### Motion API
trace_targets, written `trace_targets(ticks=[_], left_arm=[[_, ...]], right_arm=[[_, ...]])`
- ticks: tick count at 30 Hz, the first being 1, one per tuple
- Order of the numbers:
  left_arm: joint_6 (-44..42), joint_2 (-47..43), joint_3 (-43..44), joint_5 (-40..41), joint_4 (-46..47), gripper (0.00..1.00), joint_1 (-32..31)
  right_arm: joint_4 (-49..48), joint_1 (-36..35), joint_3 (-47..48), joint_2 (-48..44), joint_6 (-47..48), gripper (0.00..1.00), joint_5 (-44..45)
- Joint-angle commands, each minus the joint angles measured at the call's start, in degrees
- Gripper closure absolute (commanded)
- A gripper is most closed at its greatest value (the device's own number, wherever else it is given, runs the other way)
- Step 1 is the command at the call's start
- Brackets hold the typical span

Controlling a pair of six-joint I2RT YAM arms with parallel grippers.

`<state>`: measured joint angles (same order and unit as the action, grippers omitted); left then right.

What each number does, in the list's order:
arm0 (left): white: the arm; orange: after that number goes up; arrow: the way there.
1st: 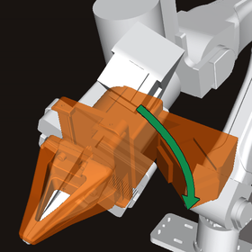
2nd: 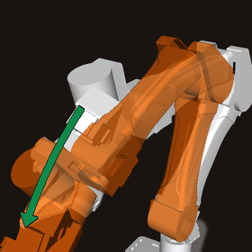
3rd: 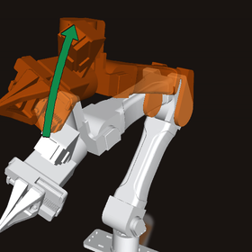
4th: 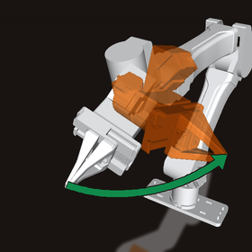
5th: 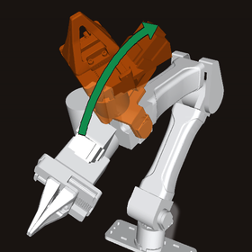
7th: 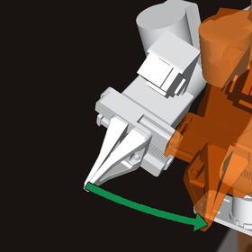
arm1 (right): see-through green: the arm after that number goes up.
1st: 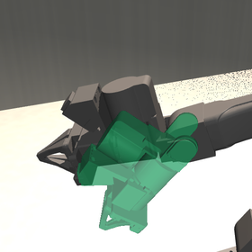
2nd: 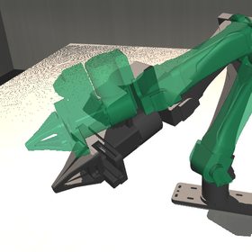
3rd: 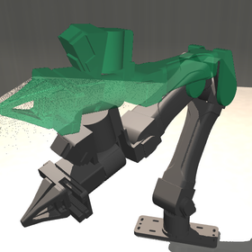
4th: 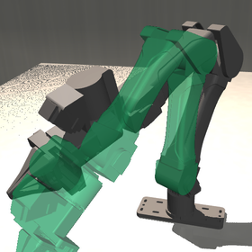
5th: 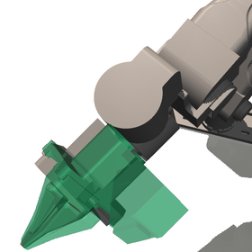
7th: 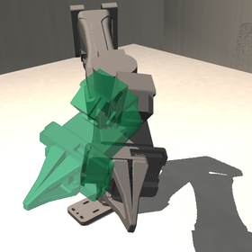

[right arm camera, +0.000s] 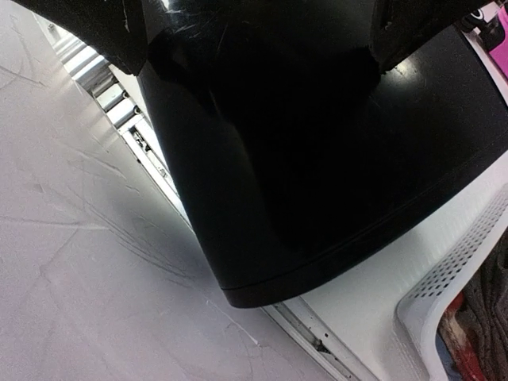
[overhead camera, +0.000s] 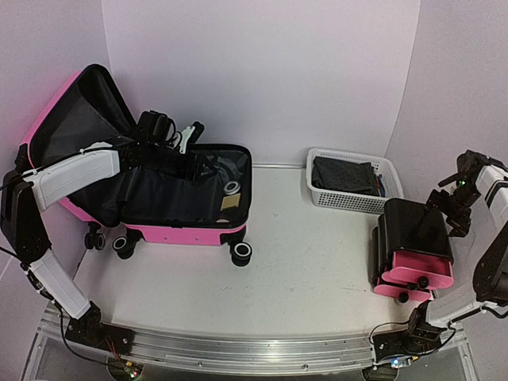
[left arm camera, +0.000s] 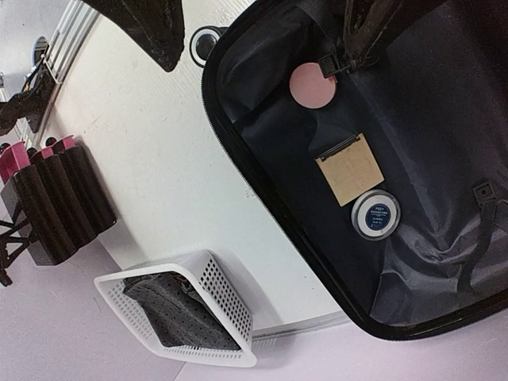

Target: Open, take out, and arrange the luggage

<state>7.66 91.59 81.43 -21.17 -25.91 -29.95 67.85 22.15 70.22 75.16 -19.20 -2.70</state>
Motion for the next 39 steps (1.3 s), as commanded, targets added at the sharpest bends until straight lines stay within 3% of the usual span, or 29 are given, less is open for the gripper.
trace_targets(ticks=[1,4,7,10,16,19,22,25,29,33,39], left_arm=[[0.7,-2.3,0.1,-1.2,2.5,0.31,0.1],[0.8,-2.2,0.3,-1.3,2.6,0.31,0.1],[1.0,-1.7,0.8,-1.5,2.6,0.31,0.1],[1.7,-0.9,1.4,-2.9,2.6,0.31,0.0],[4.8,4.0,3.9,-7.7,2.5,0.31,-2.6],[7.0,7.5,5.6,-10.6,2.5,0.31,-5.9],[9.6,11.4,7.3,-14.9,2.8,0.30,-9.6],[11.1,14.3,8.1,-17.3,3.7,0.30,-12.7],[15.9,16.6,7.1,-22.5,11.0,0.29,-14.8],[19.8,20.1,9.0,-26.3,14.7,0.30,-15.7],[21.7,25.2,14.9,-23.7,14.6,0.32,-15.9]], right_arm=[[-3.3,-0.2,-6.2,0.5,-3.2,0.02,-17.1],[-6.4,-0.6,-9.2,0.3,-4.2,0.02,-26.8],[-8.1,-4.5,-10.8,-0.5,-7.0,0.02,-29.3],[-11.8,-11.9,-13.5,-2.7,-14.0,0.02,-27.4],[-30.6,-29.7,-19.5,-3.5,-33.6,0.02,-21.4],[-37.0,-34.7,-19.2,-1.7,-38.9,0.02,-18.5],[-37.5,-38.5,-15.5,2.1,-37.2,0.02,-18.5],[-32.1,-39.0,-11.2,5.5,-28.2,0.02,-21.1],[-28.1,-39.0,-10.7,5.8,-20.6,0.02,-25.6],[-28.7,-40.0,-12.3,5.6,-20.4,0.02,-27.7],[-34.5,-43.9,-11.3,8.5,-23.9,0.03,-27.1]])
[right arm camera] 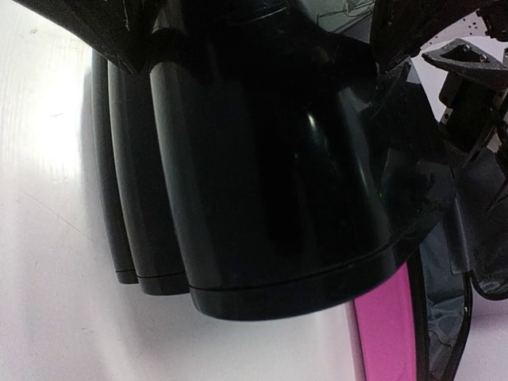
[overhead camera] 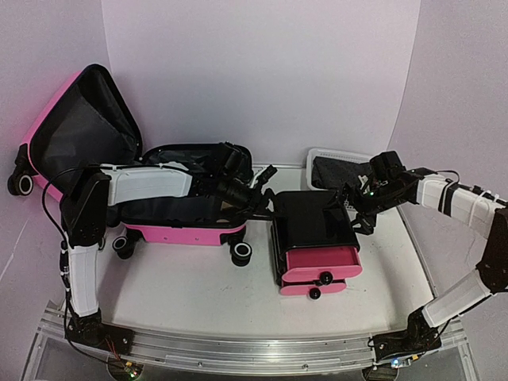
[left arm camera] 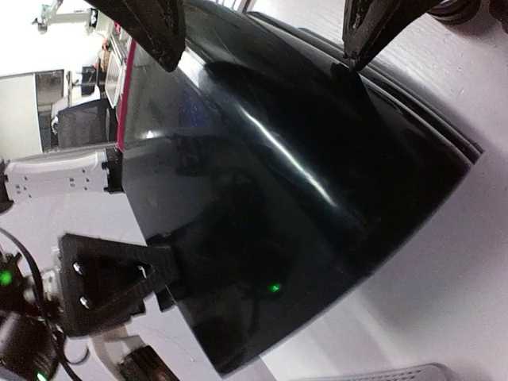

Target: Open, take out, and arrange the luggage

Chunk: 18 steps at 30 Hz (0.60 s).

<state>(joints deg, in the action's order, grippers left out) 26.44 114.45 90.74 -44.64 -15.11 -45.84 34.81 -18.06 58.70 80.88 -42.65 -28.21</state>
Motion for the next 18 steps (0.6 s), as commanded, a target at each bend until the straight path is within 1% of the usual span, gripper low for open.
trace_targets(ticks=[1,6,11,16,18], left_arm=[[3.2,3.4,6.7,0.0,3.7,0.33,0.2],[2.9,7.2,11.1,1.8,2.4,0.35,2.5],[2.4,11.1,15.6,1.6,1.0,0.36,6.2],[1.8,14.8,20.4,0.3,0.2,0.36,7.5],[0.7,15.8,22.4,0.3,-1.5,0.36,7.8]], right_arm=[[-2.5,-4.6,0.9,3.7,-1.0,0.03,-1.2],[-5.9,-7.0,3.7,7.4,-4.8,0.03,3.3],[-9.6,-8.7,4.0,9.6,-7.8,0.03,4.3],[-9.8,-11.6,4.9,11.2,-6.9,0.02,3.9],[-9.0,-11.8,5.5,11.1,-4.0,0.02,3.5]])
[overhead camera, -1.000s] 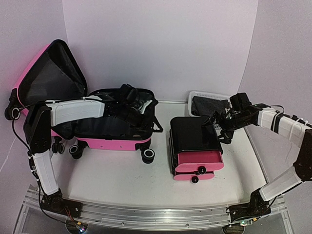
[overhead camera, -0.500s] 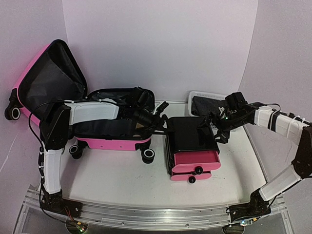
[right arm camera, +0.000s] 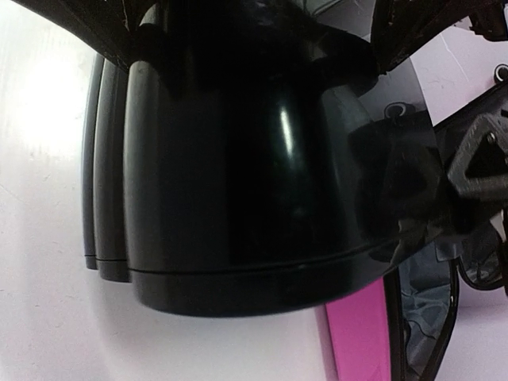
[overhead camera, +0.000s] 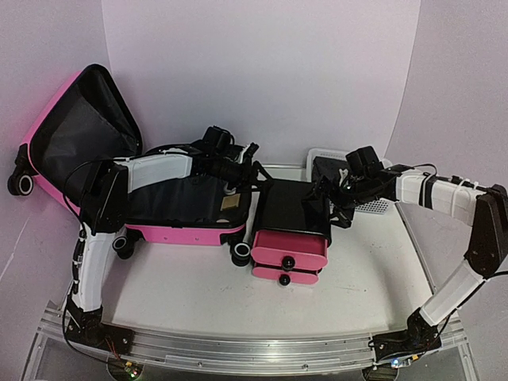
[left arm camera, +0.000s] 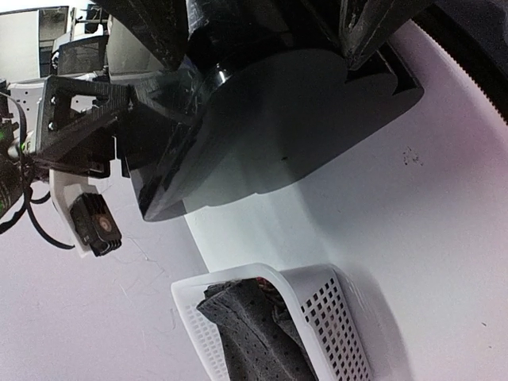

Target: Open, take out, and arrange the luggage

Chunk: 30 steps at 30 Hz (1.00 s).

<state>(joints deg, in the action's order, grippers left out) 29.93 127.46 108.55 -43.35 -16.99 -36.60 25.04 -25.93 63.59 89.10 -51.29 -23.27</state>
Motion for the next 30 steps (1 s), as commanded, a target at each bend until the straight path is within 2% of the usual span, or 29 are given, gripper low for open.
trace_targets(ticks=[1,5,7,9,12,16,19,21,25,28,30], left_arm=[[-4.0,2.9,5.9,-0.5,-1.3,0.35,-1.2],[-13.8,-1.2,6.3,5.5,-9.7,0.32,-0.4],[-18.0,-4.8,4.4,7.1,-11.9,0.30,0.3],[-20.3,-9.1,1.5,7.9,-12.5,0.29,1.6],[-22.4,-14.6,-3.2,10.4,-12.9,0.27,3.4],[-24.7,-18.5,-7.3,14.5,-14.4,0.27,5.4],[-26.1,-18.2,-8.6,17.7,-15.5,0.28,7.0],[-26.8,-15.6,-6.4,18.8,-17.2,0.30,8.2],[-27.6,-9.1,0.9,20.5,-22.1,0.35,9.4],[-27.9,-6.8,3.1,21.8,-22.6,0.35,9.4],[-27.8,-5.7,4.0,21.8,-22.7,0.35,9.5]], right_arm=[[3.1,-3.9,1.5,2.5,7.6,0.02,-0.3],[24.4,-4.0,11.4,0.5,28.6,0.02,11.5],[33.3,-4.0,15.8,-0.5,38.6,0.02,19.8],[40.7,-4.0,19.5,-1.2,46.9,0.02,23.2],[46.0,-5.3,23.9,-0.8,55.5,0.02,20.9],[44.8,-8.0,26.3,-1.1,56.1,0.02,10.3],[42.1,-9.8,26.1,-1.4,55.6,0.04,3.4],[40.7,-11.3,26.1,-0.9,55.5,0.12,-0.8],[41.0,-15.3,27.5,1.6,57.2,0.39,-5.3],[42.0,-17.7,27.4,2.6,58.7,0.58,-5.1],[42.1,-18.7,26.7,2.7,59.2,0.66,-3.5]])
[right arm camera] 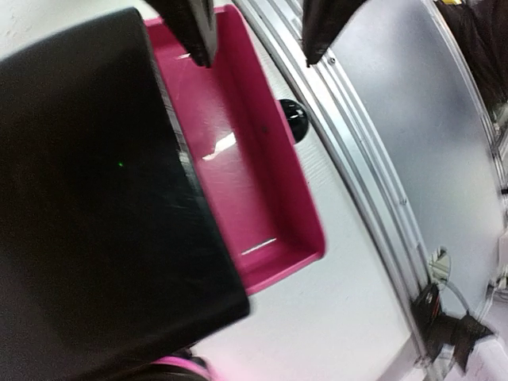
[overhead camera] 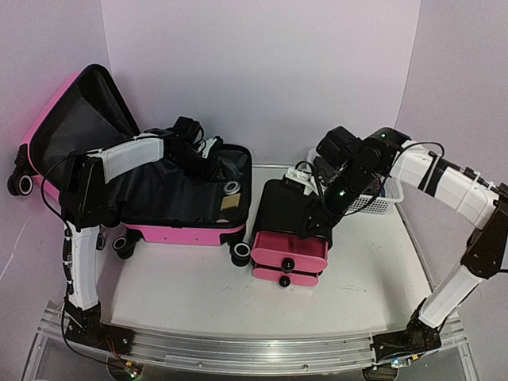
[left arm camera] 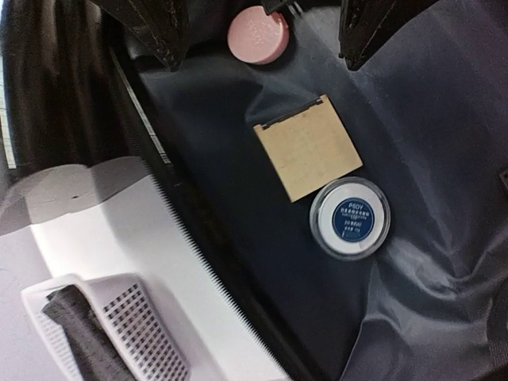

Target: Open, take out, and arrange the luggage

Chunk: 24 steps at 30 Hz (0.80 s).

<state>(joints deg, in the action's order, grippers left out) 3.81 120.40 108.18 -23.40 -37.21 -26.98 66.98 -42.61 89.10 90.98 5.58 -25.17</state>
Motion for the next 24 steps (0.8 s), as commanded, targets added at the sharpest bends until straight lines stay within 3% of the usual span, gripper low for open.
trace_targets(ticks=[1,8,16,19,24], left_arm=[[-1.6,1.9,4.9,1.9,-2.5,0.35,-0.1],[-0.2,3.5,5.4,1.7,-2.6,0.36,-0.1],[-0.1,3.4,4.0,3.1,-2.6,0.36,-0.1],[-0.5,4.3,4.5,3.2,-2.6,0.34,-0.1],[-1.3,7.3,6.7,2.4,-2.6,0.31,-0.1]], right_arm=[[0.1,-2.4,1.0,1.0,2.4,0.73,-0.5],[0.6,-5.0,0.5,3.6,3.9,0.88,9.4],[2.4,-7.7,-0.8,6.1,5.0,0.90,11.3],[2.1,-7.7,-1.5,5.3,4.8,0.83,7.7],[2.4,-7.7,-2.9,5.9,3.9,0.61,3.1]])
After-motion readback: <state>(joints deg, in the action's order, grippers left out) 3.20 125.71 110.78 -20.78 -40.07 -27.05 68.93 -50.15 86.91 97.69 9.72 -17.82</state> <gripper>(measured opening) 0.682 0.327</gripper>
